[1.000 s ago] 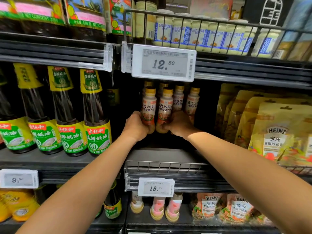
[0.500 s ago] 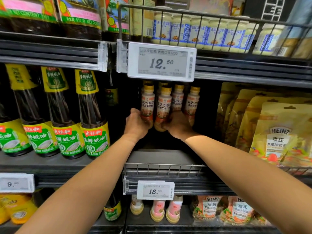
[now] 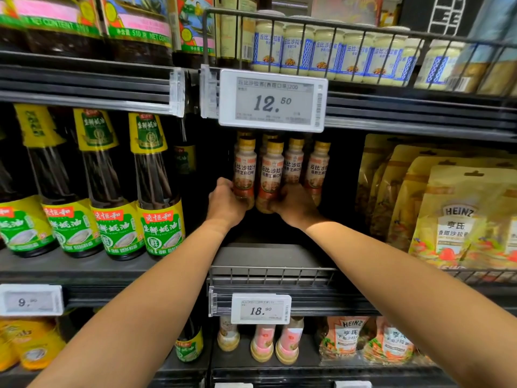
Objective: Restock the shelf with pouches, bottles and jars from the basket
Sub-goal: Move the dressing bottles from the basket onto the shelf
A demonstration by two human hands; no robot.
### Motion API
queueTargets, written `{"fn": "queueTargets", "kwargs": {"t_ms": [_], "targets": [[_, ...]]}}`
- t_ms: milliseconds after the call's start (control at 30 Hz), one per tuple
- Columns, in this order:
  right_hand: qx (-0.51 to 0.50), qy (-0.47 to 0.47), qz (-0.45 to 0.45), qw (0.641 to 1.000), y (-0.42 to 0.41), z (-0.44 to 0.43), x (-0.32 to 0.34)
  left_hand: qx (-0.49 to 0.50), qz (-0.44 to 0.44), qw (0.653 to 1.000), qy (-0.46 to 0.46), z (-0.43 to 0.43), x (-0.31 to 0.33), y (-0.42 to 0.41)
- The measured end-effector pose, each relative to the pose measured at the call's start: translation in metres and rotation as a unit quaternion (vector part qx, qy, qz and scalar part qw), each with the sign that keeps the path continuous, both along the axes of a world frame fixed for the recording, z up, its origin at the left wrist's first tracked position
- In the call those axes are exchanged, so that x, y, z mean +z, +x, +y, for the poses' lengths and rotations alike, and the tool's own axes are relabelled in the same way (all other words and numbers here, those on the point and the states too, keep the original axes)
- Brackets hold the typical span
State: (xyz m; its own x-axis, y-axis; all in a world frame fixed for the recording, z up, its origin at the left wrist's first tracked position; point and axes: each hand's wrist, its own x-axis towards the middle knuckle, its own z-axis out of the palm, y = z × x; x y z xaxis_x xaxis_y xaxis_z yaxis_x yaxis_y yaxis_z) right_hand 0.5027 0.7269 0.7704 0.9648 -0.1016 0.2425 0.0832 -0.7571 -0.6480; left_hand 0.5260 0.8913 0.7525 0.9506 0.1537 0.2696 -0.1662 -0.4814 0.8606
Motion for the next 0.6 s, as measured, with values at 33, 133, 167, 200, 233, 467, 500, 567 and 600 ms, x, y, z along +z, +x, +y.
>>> {"fn": "queueTargets", "kwargs": {"t_ms": [33, 133, 167, 200, 233, 467, 500, 567, 600], "targets": [[0.007, 0.003, 0.003, 1.000, -0.002, 0.000, 0.000, -0.001, 0.007, 1.000, -0.002, 0.000, 0.001, -0.001], [0.020, 0.007, -0.011, 1.000, -0.009, 0.000, 0.000, -0.007, 0.030, 0.999, -0.010, -0.001, 0.004, -0.008], [0.020, 0.002, -0.016, 1.000, -0.012, -0.001, 0.002, -0.008, 0.033, 0.999, -0.015, -0.001, 0.007, -0.012], [0.020, -0.017, -0.020, 0.999, -0.015, -0.002, 0.004, -0.011, 0.028, 0.999, -0.021, 0.000, 0.011, -0.018], [0.022, -0.045, -0.025, 0.998, -0.020, -0.001, 0.008, -0.016, 0.020, 0.999, -0.028, 0.001, 0.015, -0.025], [0.040, -0.007, -0.056, 0.998, -0.077, 0.008, 0.033, -0.195, 0.043, 0.973, -0.117, 0.003, 0.041, -0.086], [0.039, 0.021, -0.070, 0.997, -0.089, 0.007, 0.033, -0.222, 0.045, 0.967, -0.118, 0.002, 0.047, -0.093], [0.032, 0.089, -0.110, 0.989, -0.113, 0.001, 0.033, -0.256, 0.034, 0.959, -0.114, 0.000, 0.056, -0.106], [0.024, 0.104, -0.121, 0.987, -0.127, -0.003, 0.033, -0.267, 0.027, 0.957, -0.109, -0.001, 0.059, -0.112]]}}
